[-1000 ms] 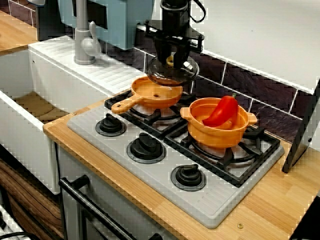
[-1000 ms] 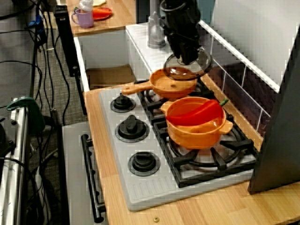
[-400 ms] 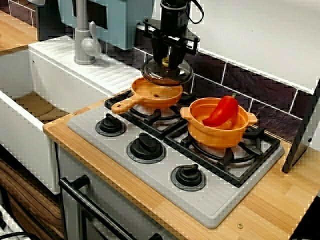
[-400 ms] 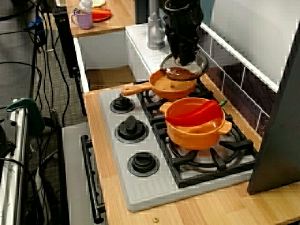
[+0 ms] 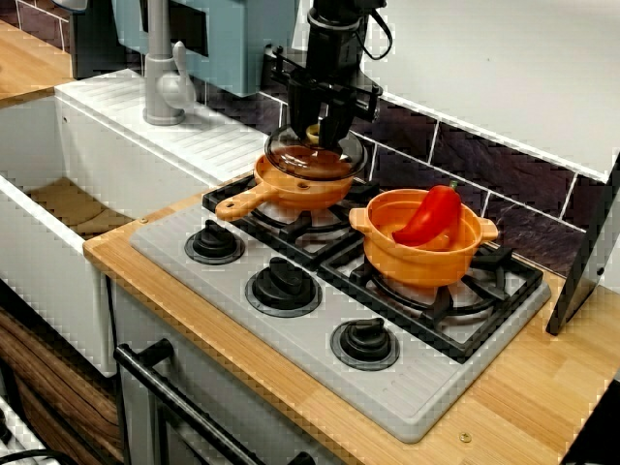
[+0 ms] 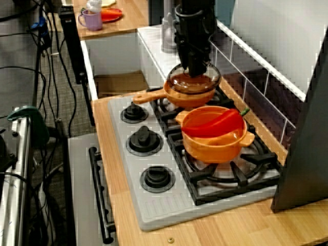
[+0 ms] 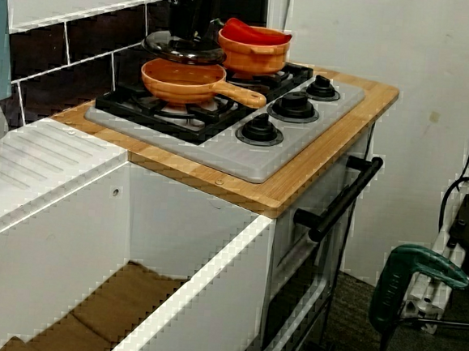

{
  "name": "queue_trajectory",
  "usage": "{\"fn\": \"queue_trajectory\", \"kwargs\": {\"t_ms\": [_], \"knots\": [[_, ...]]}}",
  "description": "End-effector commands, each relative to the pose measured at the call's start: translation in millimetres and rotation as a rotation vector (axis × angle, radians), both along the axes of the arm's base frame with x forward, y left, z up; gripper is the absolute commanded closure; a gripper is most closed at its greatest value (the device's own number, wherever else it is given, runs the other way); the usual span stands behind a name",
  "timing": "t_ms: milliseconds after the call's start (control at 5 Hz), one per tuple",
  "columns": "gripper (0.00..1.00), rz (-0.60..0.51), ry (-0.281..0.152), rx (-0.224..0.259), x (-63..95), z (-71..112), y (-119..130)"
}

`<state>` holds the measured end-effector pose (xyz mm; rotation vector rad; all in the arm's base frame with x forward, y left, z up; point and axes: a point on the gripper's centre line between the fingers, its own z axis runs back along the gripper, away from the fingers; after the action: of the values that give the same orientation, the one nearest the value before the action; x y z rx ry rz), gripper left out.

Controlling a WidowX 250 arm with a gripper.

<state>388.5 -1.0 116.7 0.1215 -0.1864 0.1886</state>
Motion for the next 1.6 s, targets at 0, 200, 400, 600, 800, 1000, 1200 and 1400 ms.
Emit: {"fn": "queue_trajectory", "kwargs": {"t_ms": [0,200,400,600,800,1000,1200,1400], "knots": [[1.0,-0.019,-0.043,0.021,6.1,9.9,4.4],[1.0,-0.026,-0.036,0.024,6.8,6.9,5.6],[1.0,-0.036,-0.032,0.027,5.8,0.4,7.0],[1.0,-0.046,-0.021,0.034,6.4,-4.1,7.2],[1.0,-0.054,-0.014,0.023,4.8,1.5,7.5],[1.0,-0.053,0.006,0.015,3.2,9.5,6.6],[1.0,-0.047,0.013,0.007,2.5,13.7,8.3],[1.0,-0.034,0.017,-0.013,3.2,17.0,13.1]]}}
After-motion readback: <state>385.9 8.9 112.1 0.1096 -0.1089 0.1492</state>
